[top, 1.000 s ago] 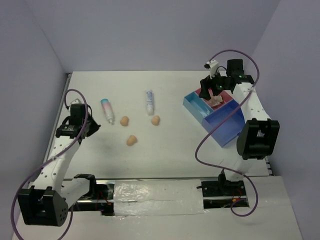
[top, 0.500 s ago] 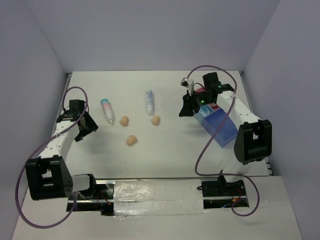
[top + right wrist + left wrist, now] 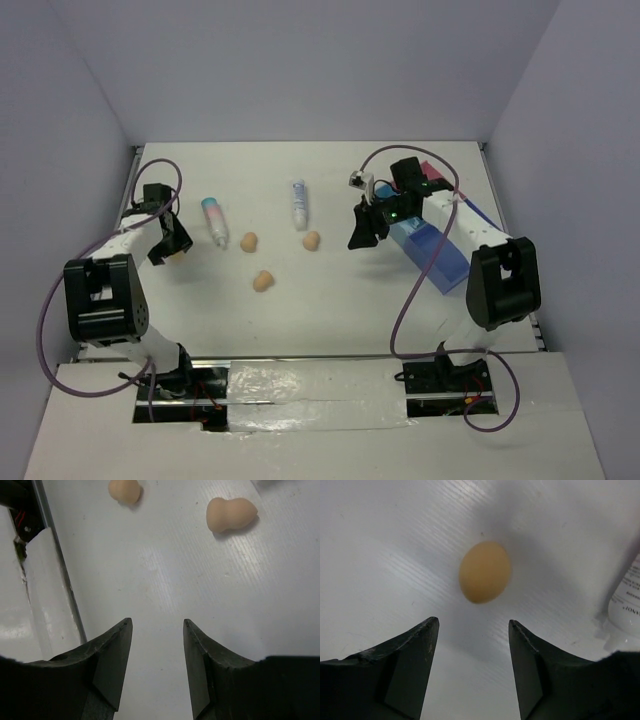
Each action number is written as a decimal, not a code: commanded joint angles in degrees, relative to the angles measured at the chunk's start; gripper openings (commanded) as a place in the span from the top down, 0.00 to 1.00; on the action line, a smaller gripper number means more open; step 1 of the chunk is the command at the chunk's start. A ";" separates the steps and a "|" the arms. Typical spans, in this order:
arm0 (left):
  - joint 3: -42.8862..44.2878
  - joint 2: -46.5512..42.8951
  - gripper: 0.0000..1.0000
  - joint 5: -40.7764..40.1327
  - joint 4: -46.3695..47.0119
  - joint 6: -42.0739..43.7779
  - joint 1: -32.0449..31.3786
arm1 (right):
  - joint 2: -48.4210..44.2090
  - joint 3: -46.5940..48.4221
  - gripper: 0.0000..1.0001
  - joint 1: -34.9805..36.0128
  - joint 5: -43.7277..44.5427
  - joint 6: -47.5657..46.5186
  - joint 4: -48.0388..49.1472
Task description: Organize the makeup
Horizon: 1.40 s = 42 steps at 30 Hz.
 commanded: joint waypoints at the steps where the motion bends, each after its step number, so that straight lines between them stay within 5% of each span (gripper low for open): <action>1: 2.97 3.71 0.31 -1.86 2.18 2.13 0.96 | -3.71 -0.92 0.47 0.82 -0.83 0.83 2.06; 7: 3.94 7.16 0.44 -0.72 3.93 2.92 1.58 | -4.24 -1.36 0.47 0.82 -0.22 1.18 2.15; 18: 2.19 3.14 1.00 5.34 4.46 2.83 1.84 | -5.38 0.48 0.48 0.82 3.21 -0.22 0.22; 26: -5.89 -11.72 1.00 21.50 10.42 1.78 0.70 | -9.51 1.97 0.48 -0.50 8.39 -2.60 0.12; 31: -9.33 -16.49 1.00 40.83 20.61 -2.96 -5.35 | -13.62 1.10 0.48 -4.18 11.91 1.95 6.00; 35: -6.02 -11.94 1.00 44.20 28.89 -8.14 -19.73 | -16.80 -0.22 0.46 -6.12 14.90 4.69 12.07; 42: 10.07 5.11 1.00 46.57 38.74 -12.20 -34.17 | -18.29 0.57 0.45 -10.16 16.22 6.80 13.13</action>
